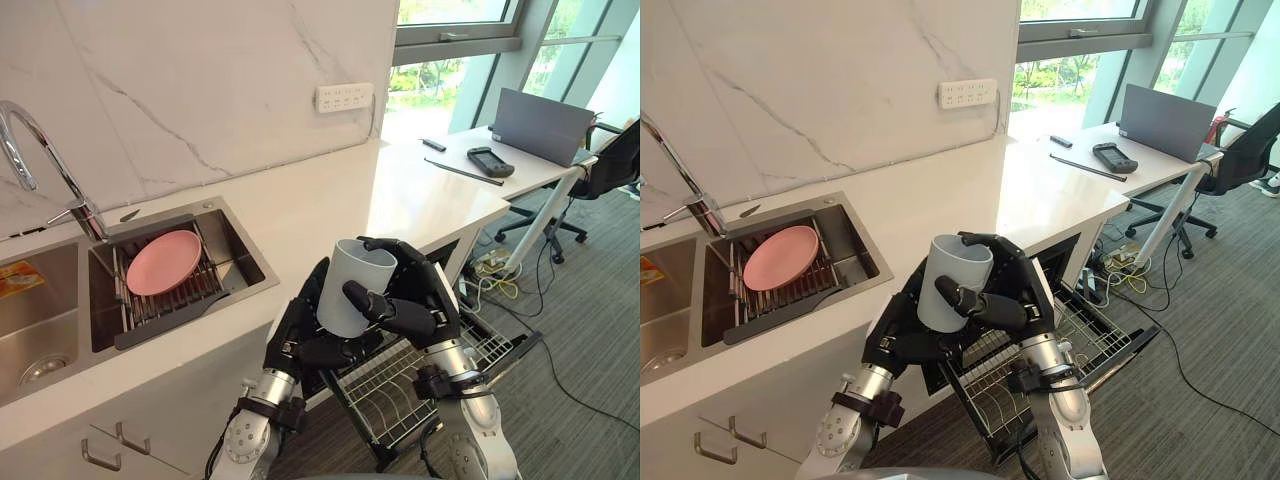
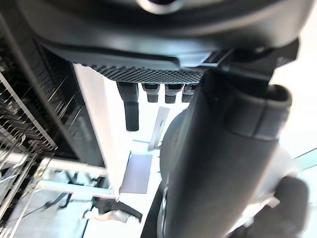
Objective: Walk over to the sink, pick up the cup, carry it to the dishwasher, place the cup inside the dishwasher, then close the dishwasher door
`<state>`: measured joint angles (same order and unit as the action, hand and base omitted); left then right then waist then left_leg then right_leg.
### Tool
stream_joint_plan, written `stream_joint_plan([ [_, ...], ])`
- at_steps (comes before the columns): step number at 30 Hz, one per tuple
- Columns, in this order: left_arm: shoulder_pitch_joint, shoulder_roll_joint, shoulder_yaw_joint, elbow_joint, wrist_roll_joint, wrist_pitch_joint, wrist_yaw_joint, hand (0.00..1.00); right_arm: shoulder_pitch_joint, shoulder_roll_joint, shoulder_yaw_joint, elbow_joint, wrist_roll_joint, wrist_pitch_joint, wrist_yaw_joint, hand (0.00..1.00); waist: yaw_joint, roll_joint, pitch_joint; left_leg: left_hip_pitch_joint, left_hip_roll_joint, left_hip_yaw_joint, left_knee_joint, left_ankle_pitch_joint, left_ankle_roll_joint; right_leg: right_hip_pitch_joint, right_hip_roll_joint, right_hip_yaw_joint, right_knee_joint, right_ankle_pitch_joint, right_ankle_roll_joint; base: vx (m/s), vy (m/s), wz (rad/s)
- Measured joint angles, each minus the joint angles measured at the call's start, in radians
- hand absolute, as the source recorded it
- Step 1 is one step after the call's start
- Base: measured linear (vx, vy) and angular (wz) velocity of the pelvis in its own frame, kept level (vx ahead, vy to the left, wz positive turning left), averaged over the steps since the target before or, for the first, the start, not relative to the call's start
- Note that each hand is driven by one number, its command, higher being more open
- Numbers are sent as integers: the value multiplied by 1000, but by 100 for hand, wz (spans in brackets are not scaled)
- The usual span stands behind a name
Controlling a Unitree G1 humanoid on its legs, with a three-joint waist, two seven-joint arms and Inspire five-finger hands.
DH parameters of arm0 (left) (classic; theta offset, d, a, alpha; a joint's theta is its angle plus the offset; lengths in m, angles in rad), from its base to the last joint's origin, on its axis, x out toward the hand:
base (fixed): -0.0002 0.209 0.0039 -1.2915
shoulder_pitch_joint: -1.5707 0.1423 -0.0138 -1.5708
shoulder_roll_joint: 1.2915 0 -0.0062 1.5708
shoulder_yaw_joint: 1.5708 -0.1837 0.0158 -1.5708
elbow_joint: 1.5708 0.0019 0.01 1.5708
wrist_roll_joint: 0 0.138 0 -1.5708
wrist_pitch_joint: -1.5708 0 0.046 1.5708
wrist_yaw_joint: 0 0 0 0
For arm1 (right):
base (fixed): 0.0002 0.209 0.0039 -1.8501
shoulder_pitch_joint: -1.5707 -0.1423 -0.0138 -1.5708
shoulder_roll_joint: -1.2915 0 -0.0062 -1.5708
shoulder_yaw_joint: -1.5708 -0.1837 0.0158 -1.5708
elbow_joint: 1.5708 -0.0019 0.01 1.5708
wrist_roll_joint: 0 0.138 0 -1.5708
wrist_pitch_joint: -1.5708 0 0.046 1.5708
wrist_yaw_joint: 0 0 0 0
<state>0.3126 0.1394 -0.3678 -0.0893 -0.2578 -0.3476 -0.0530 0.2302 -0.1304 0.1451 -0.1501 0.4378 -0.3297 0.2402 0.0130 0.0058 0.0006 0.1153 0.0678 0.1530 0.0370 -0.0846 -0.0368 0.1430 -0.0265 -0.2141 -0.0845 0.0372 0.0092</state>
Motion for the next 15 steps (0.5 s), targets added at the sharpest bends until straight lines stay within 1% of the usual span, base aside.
stream_joint_plan([
  [3,13,-1,28,0,-42,0,-48,100,0,4,-40,-8,0,-3,0,0,1,-1,2,-1,0,0,-2,0,0,-2,0,0,0,-1,1,0,0,0],
  [8,24,-1,29,0,-62,6,-110,100,1,3,-74,-55,0,-10,-1,0,0,-3,6,-1,0,2,-10,0,0,-6,0,2,0,-2,2,0,0,0],
  [12,24,-1,24,0,-85,36,-157,100,0,0,-98,-74,0,-14,-1,0,0,-6,8,0,0,10,-14,0,0,-10,0,9,0,-3,3,6,6,-5],
  [15,32,0,12,0,-116,72,-200,100,0,-9,-102,-74,0,-14,-3,0,-1,-6,10,0,0,20,-16,0,0,-17,1,19,0,-2,3,7,10,-9],
])
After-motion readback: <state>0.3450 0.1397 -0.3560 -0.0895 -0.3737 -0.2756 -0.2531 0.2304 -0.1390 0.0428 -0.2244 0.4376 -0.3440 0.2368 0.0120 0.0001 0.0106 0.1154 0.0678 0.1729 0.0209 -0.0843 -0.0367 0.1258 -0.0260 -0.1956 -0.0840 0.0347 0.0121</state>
